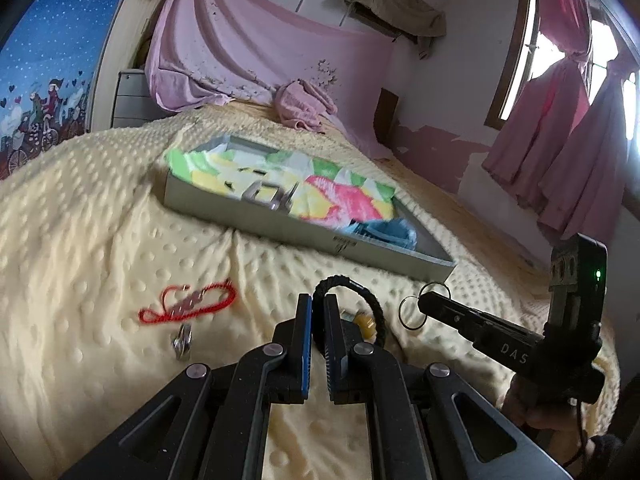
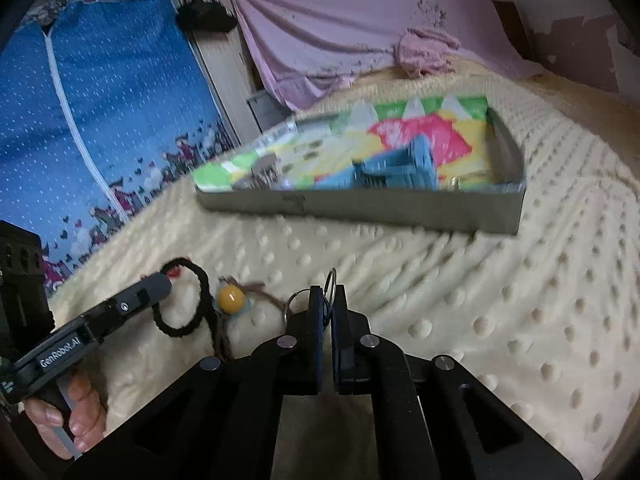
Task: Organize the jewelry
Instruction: 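Carry the black hair tie with the left tool toward the tray while the right tool carries the ring, then open both tools over the tray and move them back over the remaining jewelry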
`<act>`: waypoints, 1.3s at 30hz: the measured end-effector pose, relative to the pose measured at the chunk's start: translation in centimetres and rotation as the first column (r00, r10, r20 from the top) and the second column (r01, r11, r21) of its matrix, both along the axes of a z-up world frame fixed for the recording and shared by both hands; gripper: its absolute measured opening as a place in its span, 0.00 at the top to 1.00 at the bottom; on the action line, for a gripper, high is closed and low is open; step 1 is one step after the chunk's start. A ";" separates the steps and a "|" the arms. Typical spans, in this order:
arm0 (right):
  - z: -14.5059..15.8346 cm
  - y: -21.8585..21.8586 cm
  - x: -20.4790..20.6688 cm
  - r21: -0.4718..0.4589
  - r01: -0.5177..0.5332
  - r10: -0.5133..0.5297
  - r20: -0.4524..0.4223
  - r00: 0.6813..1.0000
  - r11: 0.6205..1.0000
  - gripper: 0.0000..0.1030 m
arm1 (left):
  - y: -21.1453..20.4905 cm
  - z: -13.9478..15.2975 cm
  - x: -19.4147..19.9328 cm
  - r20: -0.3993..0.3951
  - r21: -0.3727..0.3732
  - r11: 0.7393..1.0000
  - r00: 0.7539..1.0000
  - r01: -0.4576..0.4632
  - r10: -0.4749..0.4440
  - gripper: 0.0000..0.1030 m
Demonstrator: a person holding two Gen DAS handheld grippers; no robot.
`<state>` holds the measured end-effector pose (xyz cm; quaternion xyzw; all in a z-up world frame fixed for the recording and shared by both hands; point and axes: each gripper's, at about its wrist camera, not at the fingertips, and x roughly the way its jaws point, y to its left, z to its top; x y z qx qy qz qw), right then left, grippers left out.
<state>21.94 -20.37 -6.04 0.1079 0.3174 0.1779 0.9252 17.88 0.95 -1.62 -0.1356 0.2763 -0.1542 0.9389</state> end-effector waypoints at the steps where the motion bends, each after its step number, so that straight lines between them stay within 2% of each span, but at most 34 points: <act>1: 0.5 -0.1 -0.1 -0.005 0.001 -0.001 0.015 1.000 1.000 0.97 | 0.0 0.6 0.1 0.008 -0.004 1.000 1.000 0.001 -0.001 0.94; 8: 5.1 -1.8 1.0 -0.020 0.040 -0.037 0.125 0.991 0.999 0.97 | -1.7 4.1 3.4 0.074 0.025 1.000 0.997 -0.010 0.008 0.94; 12: 6.5 -3.2 3.4 -0.055 0.076 -0.067 0.143 0.987 0.996 0.97 | -3.5 4.7 6.7 0.083 0.055 0.998 0.996 -0.022 0.017 0.94; 15: 6.1 -4.1 5.5 -0.108 0.128 -0.114 0.126 0.986 0.986 0.97 | -4.6 4.2 9.3 0.061 0.066 0.997 0.998 -0.029 0.024 0.94; 20: 4.6 -5.3 7.0 -0.162 0.187 -0.175 0.086 0.981 0.969 0.97 | -6.4 2.1 12.9 -0.036 0.124 0.991 0.998 -0.042 0.047 0.94; 28: 3.1 -5.3 7.7 -0.170 0.172 -0.169 0.034 0.985 0.970 0.96 | -6.9 0.0 13.5 -0.105 0.116 0.993 0.994 -0.029 0.041 0.94; 30: 3.0 -5.3 7.7 -0.175 0.176 -0.173 0.031 0.984 0.969 0.96 | -6.8 0.0 13.3 -0.100 0.107 0.994 0.994 -0.031 0.041 0.94; 31: 2.9 -5.3 7.6 -0.178 0.178 -0.176 0.028 0.984 0.968 0.95 | -6.7 0.0 13.1 -0.101 0.108 0.994 0.994 -0.032 0.043 0.92; 33: 2.8 -5.5 7.4 -0.179 0.183 -0.182 0.025 0.983 0.967 0.86 | -6.8 0.1 12.9 -0.096 0.103 0.994 0.995 -0.024 0.034 0.86; 34: 2.7 -5.5 7.3 -0.178 0.188 -0.186 0.028 0.982 0.966 0.73 | -6.8 0.2 12.7 -0.087 0.104 0.994 0.996 -0.024 0.033 0.76; 35: 2.7 -5.7 7.1 -0.176 0.192 -0.189 0.032 0.981 0.966 0.63 | -6.8 0.3 12.4 -0.077 0.102 0.994 0.996 -0.026 0.034 0.62; 36: 2.8 -5.7 6.9 -0.174 0.195 -0.191 0.039 0.981 0.965 0.63 | -6.7 0.5 12.1 -0.063 0.098 0.995 0.997 -0.033 0.040 0.54; 37: 2.9 -5.8 6.7 -0.176 0.202 -0.196 0.050 0.979 0.963 0.62 | -6.6 0.8 11.7 -0.046 0.095 0.994 0.998 -0.048 0.053 0.41; 39: 3.4 -5.9 5.9 -0.182 0.216 -0.204 0.084 0.975 0.959 0.62 | -6.3 1.3 10.9 -0.014 0.082 0.994 0.998 -0.066 0.067 0.40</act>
